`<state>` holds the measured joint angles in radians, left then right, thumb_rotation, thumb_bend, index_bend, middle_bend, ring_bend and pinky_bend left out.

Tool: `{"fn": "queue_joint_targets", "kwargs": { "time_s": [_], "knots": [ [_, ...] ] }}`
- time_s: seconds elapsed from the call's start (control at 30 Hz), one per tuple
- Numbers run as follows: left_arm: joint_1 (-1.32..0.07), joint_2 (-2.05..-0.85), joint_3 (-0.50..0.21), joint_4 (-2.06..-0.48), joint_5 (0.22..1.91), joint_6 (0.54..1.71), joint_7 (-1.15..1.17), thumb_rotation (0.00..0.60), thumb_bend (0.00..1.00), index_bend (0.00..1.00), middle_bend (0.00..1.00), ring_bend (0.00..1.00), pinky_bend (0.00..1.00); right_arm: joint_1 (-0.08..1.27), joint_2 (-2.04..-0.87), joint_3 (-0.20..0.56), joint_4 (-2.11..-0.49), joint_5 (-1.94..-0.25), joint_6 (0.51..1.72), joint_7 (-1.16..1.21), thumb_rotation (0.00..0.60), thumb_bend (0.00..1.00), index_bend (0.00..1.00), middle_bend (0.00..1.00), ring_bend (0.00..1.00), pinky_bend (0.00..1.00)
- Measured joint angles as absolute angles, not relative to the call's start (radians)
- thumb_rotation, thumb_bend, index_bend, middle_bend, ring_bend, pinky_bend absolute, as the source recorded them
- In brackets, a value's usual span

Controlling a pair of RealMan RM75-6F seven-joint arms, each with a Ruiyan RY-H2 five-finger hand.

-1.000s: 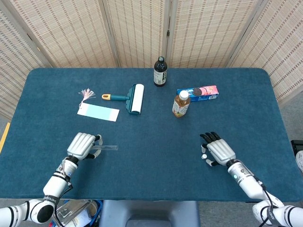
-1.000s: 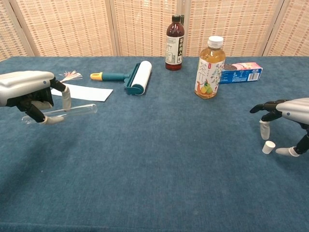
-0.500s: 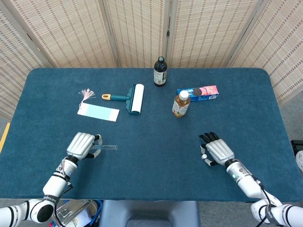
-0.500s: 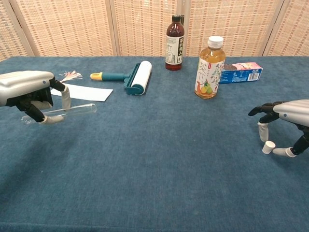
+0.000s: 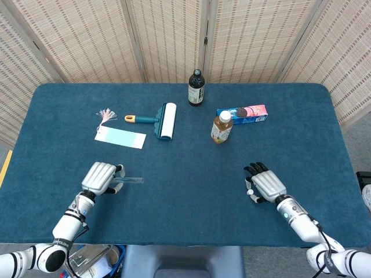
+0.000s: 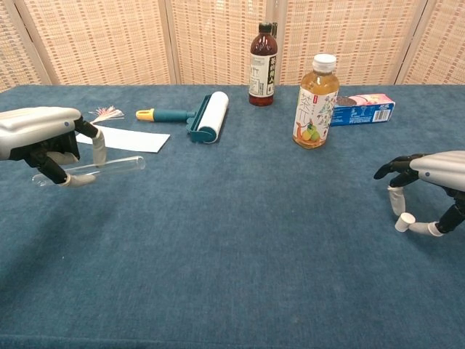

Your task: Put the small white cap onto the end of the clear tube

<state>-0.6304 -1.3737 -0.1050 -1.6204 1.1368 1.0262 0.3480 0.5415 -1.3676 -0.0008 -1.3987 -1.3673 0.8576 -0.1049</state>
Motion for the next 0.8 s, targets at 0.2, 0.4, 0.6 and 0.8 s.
{"fn": "queue_joint_targets", "kwargs": {
  "time_s": [0.2,0.4,0.6,0.8],
  "knots": [
    [-0.631,-1.373,-0.107,-1.619,1.136,1.025,0.347,0.600,0.33,0.64,1.00,1.00,1.00,0.542,-1.367,-0.002,-1.399,-1.369,0.858,-0.099,0.600,0.34,0.53,0.14,0.00,0.00],
    [-0.635,-1.365,-0.117,-1.620,1.132,1.019,0.334,0.600,0.33,0.64,1.00,1.00,1.00,0.539,-1.343,0.001,-1.433,-1.382,0.883,-0.094,0.600,0.37,0.57,0.18,0.00,0.00],
    [-0.647,-1.346,-0.144,-1.635,1.118,0.993,0.279,0.600,0.34,0.64,1.00,1.00,1.00,0.531,-1.270,0.019,-1.528,-1.408,0.942,-0.082,0.600,0.38,0.62,0.21,0.00,0.00],
    [-0.666,-1.334,-0.186,-1.652,1.101,0.960,0.200,0.600,0.34,0.64,1.00,1.00,1.00,0.531,-1.163,0.061,-1.661,-1.435,1.001,-0.020,0.600,0.39,0.63,0.22,0.00,0.00]
  ]
}}
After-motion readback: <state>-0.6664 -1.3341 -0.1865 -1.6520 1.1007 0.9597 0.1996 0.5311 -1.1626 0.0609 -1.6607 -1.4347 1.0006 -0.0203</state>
